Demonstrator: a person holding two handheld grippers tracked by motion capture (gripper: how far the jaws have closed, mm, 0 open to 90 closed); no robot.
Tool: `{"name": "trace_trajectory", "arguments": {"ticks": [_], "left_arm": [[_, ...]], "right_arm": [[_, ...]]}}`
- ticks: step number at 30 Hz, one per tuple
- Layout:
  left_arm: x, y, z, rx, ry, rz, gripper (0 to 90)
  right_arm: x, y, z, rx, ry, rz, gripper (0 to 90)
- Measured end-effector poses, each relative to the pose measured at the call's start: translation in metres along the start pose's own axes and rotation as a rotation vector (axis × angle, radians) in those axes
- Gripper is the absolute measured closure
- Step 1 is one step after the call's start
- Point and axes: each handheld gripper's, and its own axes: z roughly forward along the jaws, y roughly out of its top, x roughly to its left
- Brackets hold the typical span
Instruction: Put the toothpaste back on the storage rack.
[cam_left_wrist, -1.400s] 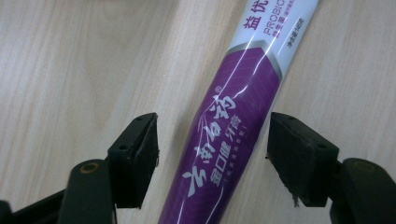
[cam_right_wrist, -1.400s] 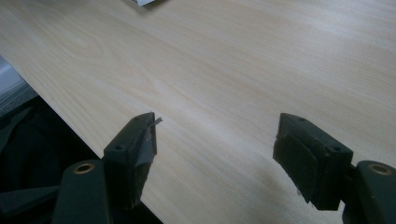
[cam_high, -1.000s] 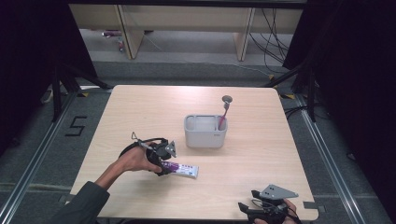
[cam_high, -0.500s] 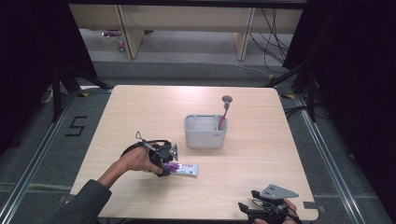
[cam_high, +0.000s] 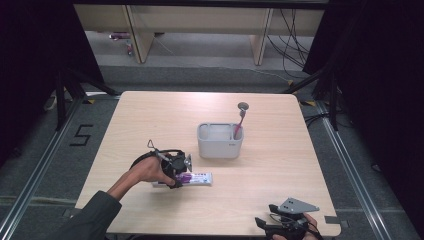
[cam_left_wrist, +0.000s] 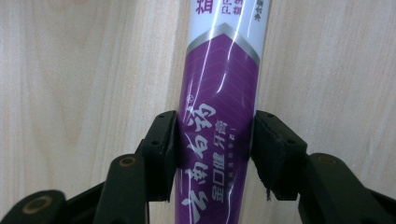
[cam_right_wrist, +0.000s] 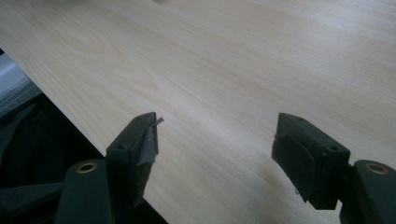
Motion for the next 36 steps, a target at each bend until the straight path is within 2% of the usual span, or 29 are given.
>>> {"name": "trace_trajectory", "arguments": {"ticks": [5, 9, 14, 18, 19, 20, 24, 32, 33, 34, 36], "left_arm": [[-0.0003, 0.0008, -0.0001, 0.010, -0.011, -0.013, 52.6], [-0.0007, 0.0017, -0.0003, 0.017, -0.004, -0.002, 53.2], [-0.0016, 0.0029, -0.0002, 0.031, -0.020, -0.039, 53.7], [-0.0022, 0.0045, -0.0002, 0.040, -0.017, -0.059, 54.1], [-0.0013, 0.0049, -0.0004, 0.043, -0.016, -0.052, 54.3], [-0.0011, 0.0053, -0.0004, 0.047, -0.021, -0.061, 54.4], [-0.0028, 0.0058, -0.0003, 0.052, -0.022, -0.079, 54.9], [-0.0040, 0.0056, -0.0006, 0.049, -0.016, -0.086, 56.0], [-0.0045, 0.0059, -0.0006, 0.051, -0.014, -0.092, 56.1], [-0.0042, 0.0065, -0.0008, 0.054, -0.007, -0.080, 56.3], [-0.0037, 0.0070, -0.0010, 0.059, -0.011, -0.096, 56.5]], "right_arm": [[-0.0001, 0.0000, -0.0001, 0.000, 0.001, 0.000, 31.4], [0.0002, -0.0001, -0.0003, 0.002, 0.000, 0.003, 31.5], [-0.0003, -0.0005, 0.0001, 0.002, 0.006, 0.004, 31.5], [-0.0002, -0.0001, 0.0002, -0.004, 0.006, 0.002, 31.6], [0.0000, -0.0002, -0.0002, -0.001, 0.008, 0.005, 31.7], [0.0000, -0.0003, 0.0003, -0.002, 0.017, 0.008, 31.7], [-0.0006, -0.0005, 0.0002, -0.001, 0.007, 0.000, 31.7], [-0.0005, -0.0003, -0.0002, 0.000, 0.006, 0.003, 32.0], [0.0002, -0.0006, -0.0001, 0.001, 0.004, 0.016, 31.9], [-0.0003, -0.0006, -0.0002, 0.004, 0.003, 0.007, 31.9], [0.0002, -0.0008, -0.0003, 0.008, 0.005, 0.012, 32.0]]}}
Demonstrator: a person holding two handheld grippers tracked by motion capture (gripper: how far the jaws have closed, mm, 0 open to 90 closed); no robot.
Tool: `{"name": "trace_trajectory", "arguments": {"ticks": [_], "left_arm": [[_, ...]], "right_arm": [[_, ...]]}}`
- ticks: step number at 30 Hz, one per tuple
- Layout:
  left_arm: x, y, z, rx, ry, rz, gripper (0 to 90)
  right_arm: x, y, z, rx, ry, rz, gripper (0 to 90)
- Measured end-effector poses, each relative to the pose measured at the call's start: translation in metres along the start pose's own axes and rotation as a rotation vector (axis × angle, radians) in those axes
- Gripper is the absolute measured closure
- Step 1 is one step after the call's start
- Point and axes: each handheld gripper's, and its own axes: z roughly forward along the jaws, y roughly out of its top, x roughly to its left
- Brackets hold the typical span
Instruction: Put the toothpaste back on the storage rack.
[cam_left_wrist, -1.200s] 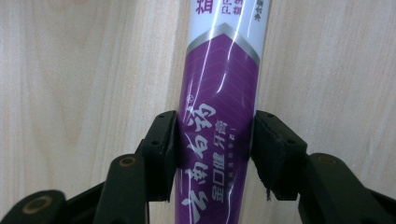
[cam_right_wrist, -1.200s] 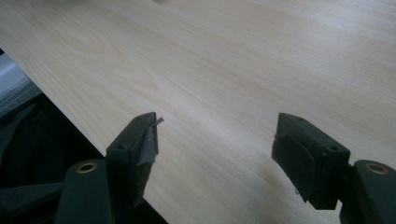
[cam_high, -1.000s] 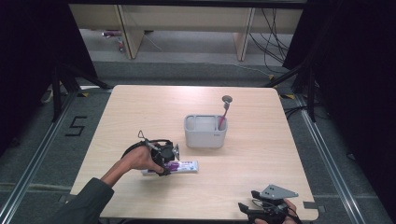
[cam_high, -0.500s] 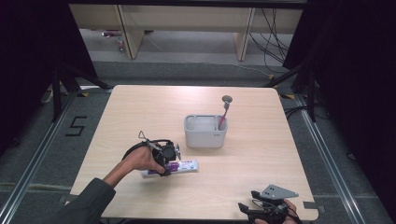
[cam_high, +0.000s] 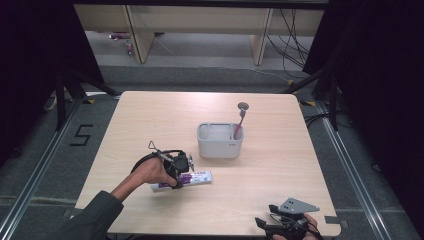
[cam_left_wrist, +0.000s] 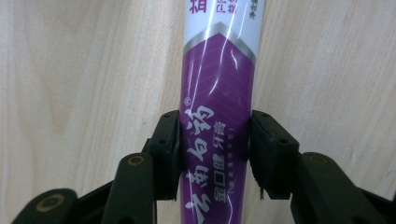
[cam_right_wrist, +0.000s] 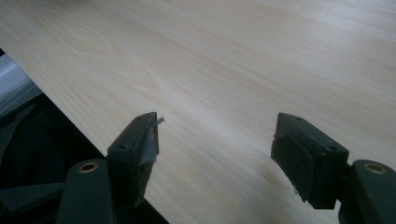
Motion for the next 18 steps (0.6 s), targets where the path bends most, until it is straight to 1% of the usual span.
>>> {"name": "trace_trajectory", "arguments": {"ticks": [1, 2, 4, 6, 8, 10, 12, 13, 14, 17, 18], "left_arm": [[-0.0004, 0.0002, 0.0001, 0.000, 0.000, -0.012, 56.6], [-0.0009, 0.0005, -0.0001, 0.003, 0.003, -0.014, 56.7], [-0.0007, 0.0005, -0.0003, 0.004, 0.000, -0.022, 57.0], [0.0001, 0.0004, -0.0005, 0.001, -0.002, -0.024, 57.2], [-0.0011, 0.0005, -0.0007, -0.004, 0.006, -0.017, 57.5], [-0.0013, 0.0001, -0.0005, -0.012, 0.012, -0.015, 57.7], [-0.0015, -0.0008, -0.0007, -0.021, 0.006, -0.024, 58.1], [-0.0023, -0.0012, -0.0007, -0.024, 0.000, -0.035, 58.3], [-0.0025, -0.0016, -0.0009, -0.028, -0.003, -0.036, 58.7], [-0.0034, -0.0019, -0.0023, -0.036, 0.005, -0.026, 60.2], [-0.0035, -0.0021, -0.0034, -0.038, 0.001, -0.021, 61.5]], "right_arm": [[-0.0003, 0.0001, 0.0004, -0.003, 0.002, -0.006, 32.0], [-0.0007, 0.0002, 0.0009, -0.008, 0.001, -0.012, 32.0], [-0.0001, -0.0001, 0.0007, -0.004, 0.004, -0.005, 32.0], [-0.0003, -0.0001, 0.0006, -0.004, 0.005, -0.004, 32.0], [0.0004, -0.0002, 0.0001, 0.000, 0.003, 0.012, 32.0], [0.0000, -0.0003, 0.0002, -0.004, 0.003, 0.007, 32.0], [-0.0006, 0.0000, 0.0003, -0.005, 0.000, 0.002, 32.0], [-0.0001, -0.0003, 0.0005, -0.004, 0.003, 0.005, 32.0], [-0.0001, -0.0003, 0.0003, -0.001, 0.003, 0.003, 32.1], [-0.0003, 0.0000, 0.0006, -0.005, 0.002, -0.003, 32.2], [-0.0002, -0.0003, 0.0015, -0.012, 0.005, -0.003, 32.2]]}}
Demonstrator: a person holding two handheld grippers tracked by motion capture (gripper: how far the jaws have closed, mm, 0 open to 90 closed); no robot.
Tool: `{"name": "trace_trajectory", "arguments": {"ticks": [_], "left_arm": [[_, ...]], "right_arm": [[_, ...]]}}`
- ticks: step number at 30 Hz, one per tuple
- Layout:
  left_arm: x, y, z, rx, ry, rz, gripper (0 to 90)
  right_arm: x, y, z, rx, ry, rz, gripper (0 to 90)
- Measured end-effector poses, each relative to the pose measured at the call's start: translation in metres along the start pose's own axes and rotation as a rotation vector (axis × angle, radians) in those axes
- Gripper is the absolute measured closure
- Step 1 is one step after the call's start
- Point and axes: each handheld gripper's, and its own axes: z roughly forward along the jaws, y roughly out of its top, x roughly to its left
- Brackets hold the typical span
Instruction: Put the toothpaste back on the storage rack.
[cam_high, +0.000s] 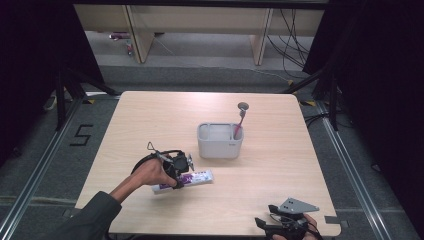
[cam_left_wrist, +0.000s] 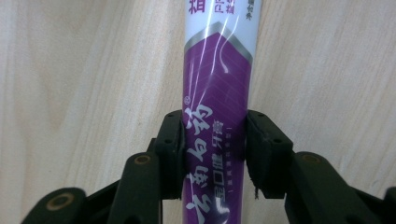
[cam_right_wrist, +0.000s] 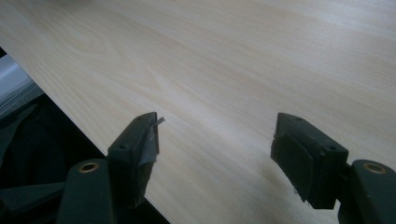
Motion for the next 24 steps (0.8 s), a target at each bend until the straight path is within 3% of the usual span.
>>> {"name": "trace_trajectory", "arguments": {"ticks": [1, 4, 6, 8, 18, 20, 21, 24], "left_arm": [[-0.0005, -0.0004, -0.0013, -0.003, -0.012, -0.011, 63.5], [0.0020, -0.0009, -0.0079, -0.054, -0.025, -0.014, 77.0], [0.0027, -0.0011, -0.0071, -0.045, -0.034, -0.015, 77.3], [0.0018, -0.0007, -0.0071, -0.043, -0.030, -0.012, 77.4], [-0.0001, 0.0037, -0.0052, -0.005, -0.026, -0.010, 77.5], [-0.0011, 0.0048, -0.0039, 0.007, -0.020, -0.009, 77.4], [-0.0020, 0.0055, -0.0031, 0.010, -0.015, -0.009, 77.3], [-0.0023, 0.0063, -0.0011, 0.021, -0.016, -0.014, 77.2]], "right_arm": [[0.0019, -0.0003, -0.0007, 0.016, 0.008, 0.028, 32.1], [0.0002, 0.0001, 0.0002, 0.016, 0.006, 0.013, 32.2], [0.0018, -0.0005, 0.0002, 0.016, 0.012, 0.029, 32.1], [0.0008, 0.0002, -0.0009, 0.011, -0.004, -0.002, 32.2], [0.0007, 0.0001, -0.0005, 0.012, -0.009, -0.001, 32.1], [0.0004, -0.0004, 0.0005, 0.006, -0.003, 0.001, 32.1], [0.0023, -0.0008, 0.0006, 0.010, 0.009, 0.027, 32.1], [0.0010, 0.0001, -0.0004, 0.007, -0.001, 0.004, 32.1]]}}
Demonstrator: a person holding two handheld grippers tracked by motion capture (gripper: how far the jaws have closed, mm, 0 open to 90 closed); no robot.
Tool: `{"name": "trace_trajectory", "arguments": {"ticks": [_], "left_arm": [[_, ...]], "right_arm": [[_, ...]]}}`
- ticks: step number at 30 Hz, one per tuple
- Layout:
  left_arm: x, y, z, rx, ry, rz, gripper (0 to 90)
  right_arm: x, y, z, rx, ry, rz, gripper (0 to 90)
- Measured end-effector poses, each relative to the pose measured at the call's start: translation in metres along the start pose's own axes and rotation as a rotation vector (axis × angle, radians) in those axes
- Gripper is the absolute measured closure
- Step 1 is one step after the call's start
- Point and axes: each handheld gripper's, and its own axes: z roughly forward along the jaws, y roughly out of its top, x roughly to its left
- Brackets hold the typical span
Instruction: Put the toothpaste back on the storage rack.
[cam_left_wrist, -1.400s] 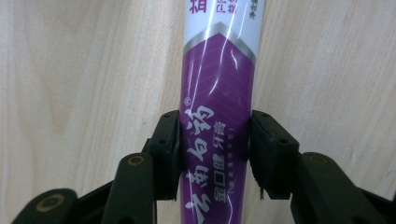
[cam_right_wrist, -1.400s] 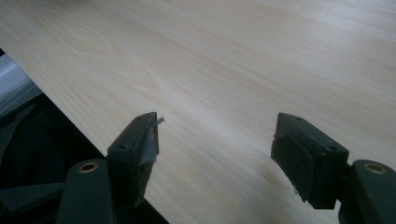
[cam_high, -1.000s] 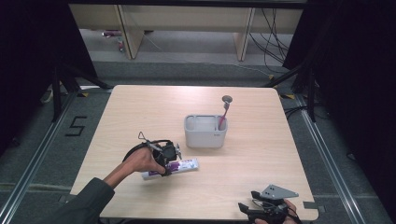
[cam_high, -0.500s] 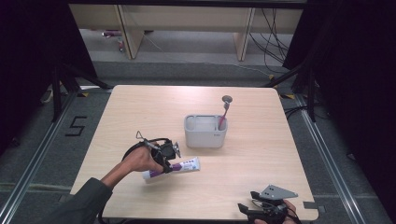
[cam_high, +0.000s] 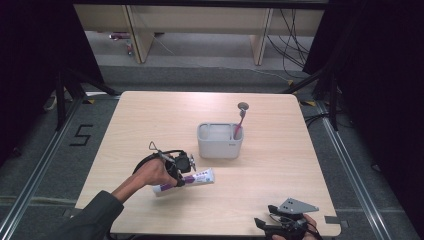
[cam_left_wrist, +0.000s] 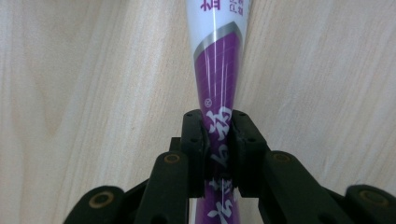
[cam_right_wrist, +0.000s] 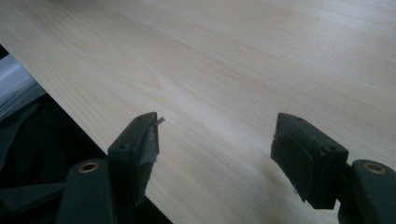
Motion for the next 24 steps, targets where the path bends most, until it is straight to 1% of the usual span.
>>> {"name": "trace_trajectory", "arguments": {"ticks": [1, 2, 3, 6, 8, 9, 12, 15, 16, 18, 20, 22, 23, 24], "left_arm": [[0.0004, 0.0003, 0.0009, 0.004, -0.002, -0.004, 77.1], [0.0010, 0.0010, 0.0017, 0.010, 0.003, 0.009, 77.0], [-0.0005, 0.0014, 0.0032, 0.011, 0.005, 0.002, 76.9], [-0.0009, 0.0021, 0.0052, 0.021, 0.005, 0.000, 76.8], [-0.0004, 0.0017, 0.0071, 0.010, 0.000, -0.013, 76.7], [0.0002, 0.0021, 0.0070, 0.014, -0.002, -0.013, 76.7], [-0.0024, 0.0035, 0.0073, 0.018, 0.013, 0.000, 76.8], [-0.0013, 0.0034, 0.0070, 0.016, 0.003, -0.006, 77.1], [-0.0011, 0.0033, 0.0069, 0.015, 0.001, -0.006, 77.2], [-0.0003, 0.0031, 0.0063, 0.024, -0.016, -0.002, 77.2], [0.0001, 0.0028, 0.0058, 0.030, -0.015, 0.005, 77.3], [0.0008, 0.0025, 0.0051, 0.038, -0.012, 0.011, 77.3], [0.0007, 0.0022, 0.0048, 0.038, -0.008, 0.005, 77.4], [0.0011, 0.0018, 0.0042, 0.042, -0.012, 0.001, 77.4]], "right_arm": [[0.0004, -0.0004, 0.0013, -0.004, 0.015, 0.010, 32.1], [0.0003, -0.0004, 0.0008, -0.004, 0.003, 0.003, 32.1], [0.0000, -0.0005, 0.0011, -0.005, 0.007, 0.001, 32.1], [0.0001, 0.0000, -0.0002, 0.003, -0.003, 0.000, 32.1], [-0.0002, -0.0004, 0.0002, 0.002, 0.000, -0.001, 32.1], [-0.0004, -0.0003, 0.0002, 0.002, -0.002, -0.003, 32.1], [0.0002, -0.0003, 0.0007, 0.004, 0.005, -0.001, 32.1], [-0.0007, -0.0002, 0.0003, 0.001, 0.003, -0.004, 32.1], [0.0010, -0.0004, 0.0001, 0.010, 0.016, 0.027, 32.1], [0.0007, -0.0008, 0.0002, 0.010, 0.017, 0.026, 32.1], [0.0006, -0.0006, 0.0000, 0.011, 0.014, 0.029, 32.2], [-0.0008, -0.0008, -0.0002, 0.005, 0.003, 0.016, 32.1], [-0.0009, -0.0008, -0.0002, 0.005, 0.003, 0.016, 32.1], [-0.0008, -0.0007, -0.0002, 0.005, 0.003, 0.016, 32.1]]}}
